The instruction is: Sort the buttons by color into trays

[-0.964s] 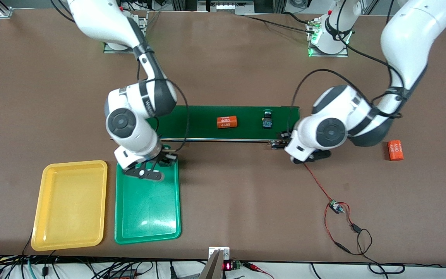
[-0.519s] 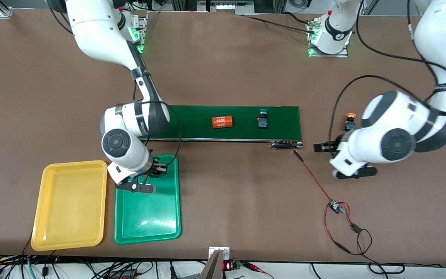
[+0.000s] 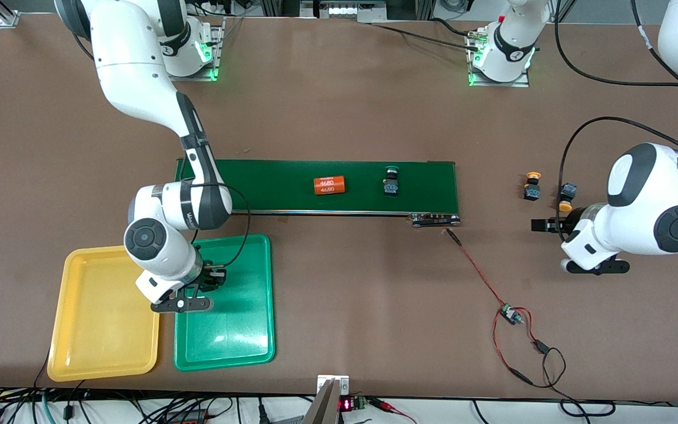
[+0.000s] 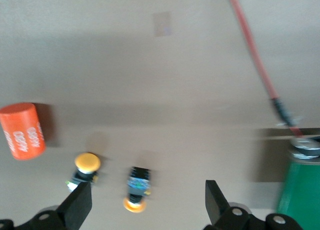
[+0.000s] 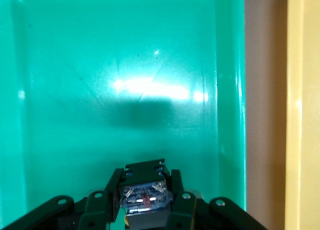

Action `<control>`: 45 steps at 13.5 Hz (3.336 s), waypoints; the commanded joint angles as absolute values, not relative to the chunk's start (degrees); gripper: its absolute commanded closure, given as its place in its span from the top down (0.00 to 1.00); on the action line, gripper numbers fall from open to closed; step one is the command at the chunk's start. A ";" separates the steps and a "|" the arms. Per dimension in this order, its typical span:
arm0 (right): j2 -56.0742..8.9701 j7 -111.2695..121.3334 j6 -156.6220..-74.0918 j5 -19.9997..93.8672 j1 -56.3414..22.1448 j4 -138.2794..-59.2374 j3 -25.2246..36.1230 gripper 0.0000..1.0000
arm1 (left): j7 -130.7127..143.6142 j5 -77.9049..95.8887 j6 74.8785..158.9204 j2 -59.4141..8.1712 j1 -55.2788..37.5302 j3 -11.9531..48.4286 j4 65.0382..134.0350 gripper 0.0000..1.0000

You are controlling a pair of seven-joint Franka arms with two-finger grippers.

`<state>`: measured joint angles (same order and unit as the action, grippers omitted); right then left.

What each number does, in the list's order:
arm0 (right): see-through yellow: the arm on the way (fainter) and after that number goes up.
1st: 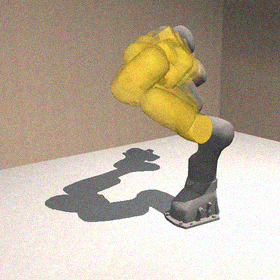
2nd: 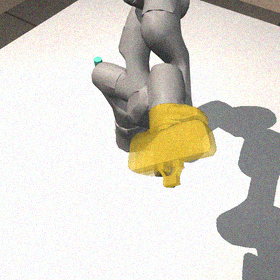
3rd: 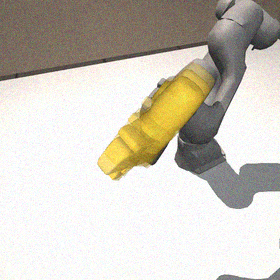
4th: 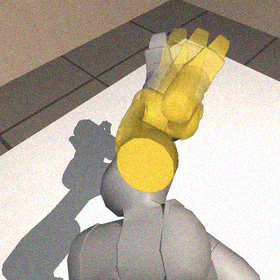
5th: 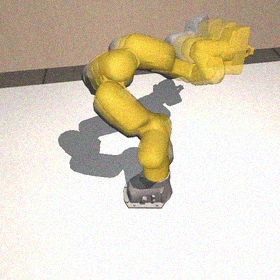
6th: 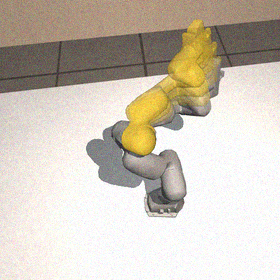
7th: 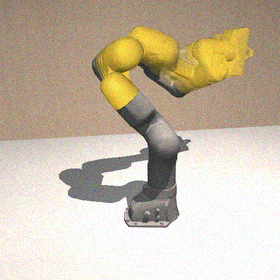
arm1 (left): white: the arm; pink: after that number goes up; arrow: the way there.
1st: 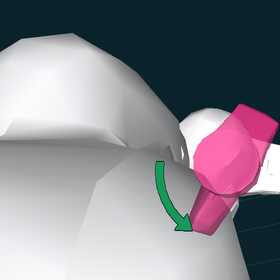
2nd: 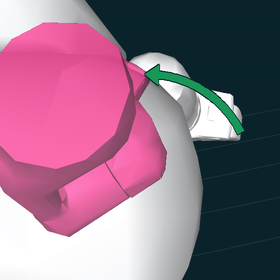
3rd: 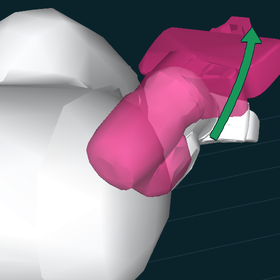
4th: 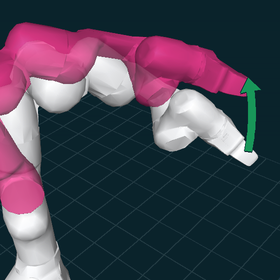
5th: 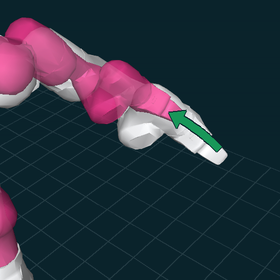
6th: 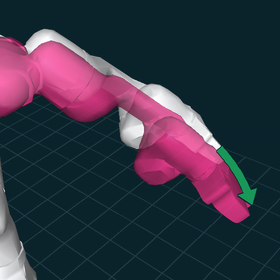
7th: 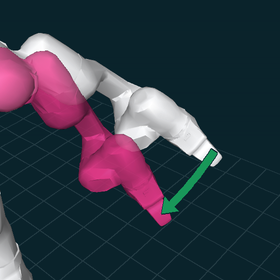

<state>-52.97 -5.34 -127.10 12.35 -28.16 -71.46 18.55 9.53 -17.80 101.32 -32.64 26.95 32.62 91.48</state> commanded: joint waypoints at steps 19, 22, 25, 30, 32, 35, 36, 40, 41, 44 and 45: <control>-42.11 -0.53 -108.38 10.54 -31.99 -69.17 17.84 1.00 | -1.58 -13.27 125.51 -22.95 16.00 14.59 122.09 0.18; -39.56 -11.02 -103.89 10.11 -36.11 -68.99 17.84 1.00 | -1.41 -12.05 116.77 -20.39 13.38 16.51 117.10 0.20; -38.76 -20.62 -103.54 10.98 -40.94 -69.08 17.67 1.00 | 3.30 -4.79 105.14 -20.39 8.27 21.60 109.62 0.21; -38.85 -34.70 -103.54 11.07 -49.12 -71.37 17.49 1.00 | 15.28 9.56 112.56 -23.19 3.79 25.57 108.02 0.21; -39.29 -37.17 -103.62 11.77 -51.67 -72.07 17.23 1.00 | 19.14 9.93 116.70 -25.30 1.33 26.54 108.72 0.24; -40.16 -37.62 -104.24 14.75 -53.17 -72.25 17.23 1.00 | 19.69 9.93 118.21 -26.89 0.70 26.72 110.56 0.30; -40.43 -37.70 -104.33 17.46 -53.26 -72.33 17.23 1.00 | 19.69 9.93 118.47 -27.94 0.62 26.72 110.65 0.35; -41.92 -37.71 -104.50 17.93 -55.37 -73.48 17.23 1.00 | 19.42 9.93 116.81 -26.47 0.61 26.72 110.57 1.00; -42.10 -37.71 -104.68 17.84 -55.46 -73.82 17.23 1.00 | 19.34 9.93 114.98 -25.32 1.05 26.72 110.04 1.00; -43.23 -37.71 -107.92 18.10 -56.60 -75.58 17.23 1.00 | 19.34 9.06 112.24 -20.58 2.71 25.49 109.69 1.00; -43.59 -37.79 -109.41 18.02 -57.21 -76.19 17.23 1.00 | 19.25 9.05 110.93 -19.78 3.68 24.27 109.60 1.00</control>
